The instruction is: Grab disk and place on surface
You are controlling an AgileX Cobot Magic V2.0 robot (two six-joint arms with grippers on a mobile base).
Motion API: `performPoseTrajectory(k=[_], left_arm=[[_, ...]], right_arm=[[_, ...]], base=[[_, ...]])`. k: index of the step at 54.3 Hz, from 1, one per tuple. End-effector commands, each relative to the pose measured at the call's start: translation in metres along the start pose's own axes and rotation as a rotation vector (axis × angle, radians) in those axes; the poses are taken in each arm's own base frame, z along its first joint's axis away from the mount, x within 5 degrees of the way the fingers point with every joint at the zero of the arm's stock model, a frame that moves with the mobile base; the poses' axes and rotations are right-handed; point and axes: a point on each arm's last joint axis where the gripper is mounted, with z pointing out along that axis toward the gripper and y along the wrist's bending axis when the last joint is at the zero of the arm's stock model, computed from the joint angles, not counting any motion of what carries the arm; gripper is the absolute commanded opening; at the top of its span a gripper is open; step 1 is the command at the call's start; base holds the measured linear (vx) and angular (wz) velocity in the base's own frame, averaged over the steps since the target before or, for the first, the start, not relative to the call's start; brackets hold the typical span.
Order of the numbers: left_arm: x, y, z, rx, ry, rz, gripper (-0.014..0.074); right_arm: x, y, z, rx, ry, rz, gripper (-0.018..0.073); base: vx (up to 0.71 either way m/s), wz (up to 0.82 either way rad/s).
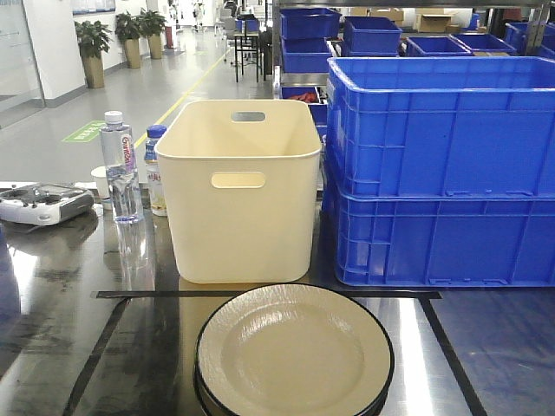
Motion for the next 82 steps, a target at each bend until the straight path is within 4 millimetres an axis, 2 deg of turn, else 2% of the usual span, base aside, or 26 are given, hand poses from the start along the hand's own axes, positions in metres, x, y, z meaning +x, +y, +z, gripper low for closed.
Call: performPoseTrajectory(k=[1, 12, 18, 25, 31, 38, 45, 82], left_arm=[[-0.015, 0.002, -0.002, -0.014, -0.091, -0.007, -0.0001], [-0.015, 0.002, -0.002, -0.014, -0.091, -0.007, -0.0001], [-0.007, 0.001, -0.001, -0.018, -0.115, -0.008, -0.0001], [0.02, -0.002, -0.003, -0.022, -0.223, -0.109, -0.0001], [0.051, -0.006, -0.001, -0.031, -0.292, -0.119, -0.0001], [0.085, -0.01, 0.008, -0.03, -0.314, -0.153, -0.0001], [0.088, -0.011, 0.009, -0.016, -0.245, -0.152, -0.0001], [0.089, -0.011, 0.009, -0.015, -0.241, -0.152, -0.0001]], right_arm=[[-0.017, -0.001, -0.001, 0.003, -0.109, -0.015, -0.0009], [-0.017, -0.001, -0.001, 0.003, -0.109, -0.015, -0.0009], [-0.017, -0.001, -0.001, 0.003, -0.109, -0.015, -0.0009], [-0.017, -0.001, -0.001, 0.003, -0.109, -0.015, -0.0009], [-0.017, -0.001, -0.001, 0.003, -0.109, -0.015, -0.0009], [-0.017, -0.001, -0.001, 0.003, -0.109, -0.015, -0.0009], [-0.017, -0.001, -0.001, 0.002, -0.109, -0.015, -0.0009], [-0.017, -0.001, -0.001, 0.002, -0.109, -0.015, -0.0009]], base=[[0.0, 0.0], [0.0, 0.0], [0.0, 0.0], [0.0, 0.0], [0.0, 0.0], [0.0, 0.0], [0.0, 0.0], [0.0, 0.0]])
